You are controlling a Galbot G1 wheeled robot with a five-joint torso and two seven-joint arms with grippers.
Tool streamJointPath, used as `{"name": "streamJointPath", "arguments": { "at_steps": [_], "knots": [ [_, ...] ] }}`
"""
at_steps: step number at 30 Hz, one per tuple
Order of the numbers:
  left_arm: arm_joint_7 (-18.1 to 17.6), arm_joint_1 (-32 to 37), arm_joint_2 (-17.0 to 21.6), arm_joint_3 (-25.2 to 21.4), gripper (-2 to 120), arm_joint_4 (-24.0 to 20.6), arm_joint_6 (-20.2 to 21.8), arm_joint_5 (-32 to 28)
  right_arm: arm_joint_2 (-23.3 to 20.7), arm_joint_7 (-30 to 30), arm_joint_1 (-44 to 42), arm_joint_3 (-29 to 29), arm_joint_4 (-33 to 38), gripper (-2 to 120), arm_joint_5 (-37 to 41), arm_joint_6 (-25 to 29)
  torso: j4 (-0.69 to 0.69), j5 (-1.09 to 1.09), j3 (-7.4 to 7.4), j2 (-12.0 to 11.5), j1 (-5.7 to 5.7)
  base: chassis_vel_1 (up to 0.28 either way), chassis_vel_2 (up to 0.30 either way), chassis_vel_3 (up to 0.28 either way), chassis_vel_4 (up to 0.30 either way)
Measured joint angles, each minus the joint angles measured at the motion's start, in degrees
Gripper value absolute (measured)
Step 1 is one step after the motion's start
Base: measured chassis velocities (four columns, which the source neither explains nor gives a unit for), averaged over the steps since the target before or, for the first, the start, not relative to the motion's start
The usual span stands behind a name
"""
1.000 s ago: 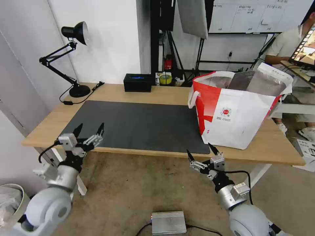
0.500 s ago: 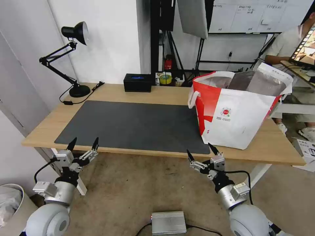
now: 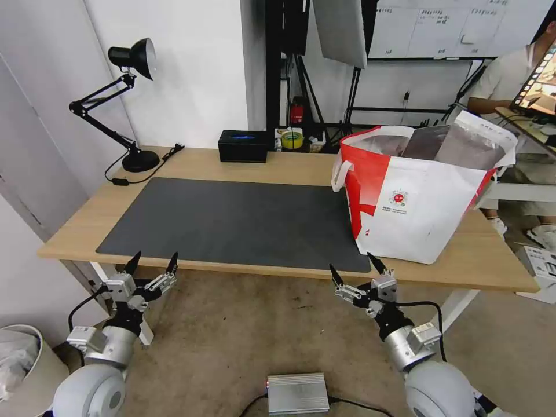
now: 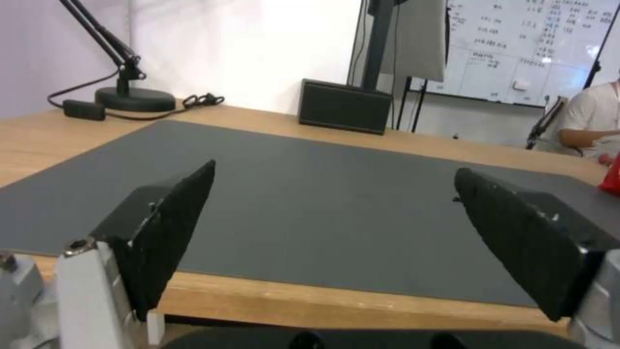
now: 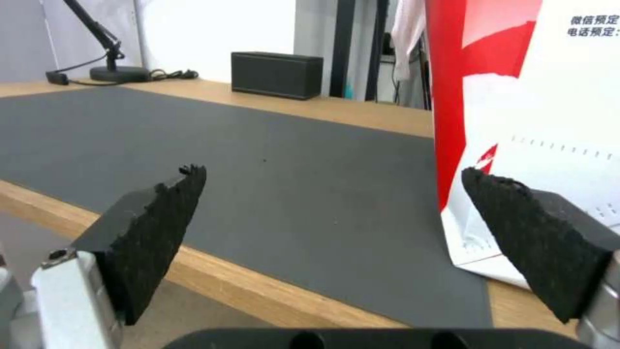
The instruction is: Pick up the trash from the table and place it into the takeout bag.
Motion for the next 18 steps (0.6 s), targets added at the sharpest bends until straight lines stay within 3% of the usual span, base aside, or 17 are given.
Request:
{"name": "streamJointPath", "arguments": {
  "at_steps": [18],
  "knots": [
    [-0.15,-0.06,0.07,0.06,100,-0.03,0.2,-0.15,0.0,0.0,0.0,0.0,0.0,100,0.0,0.0,0.0,0.0,0.0,0.0,0.0,0.0,0.0,0.0,0.0]
  ]
}}
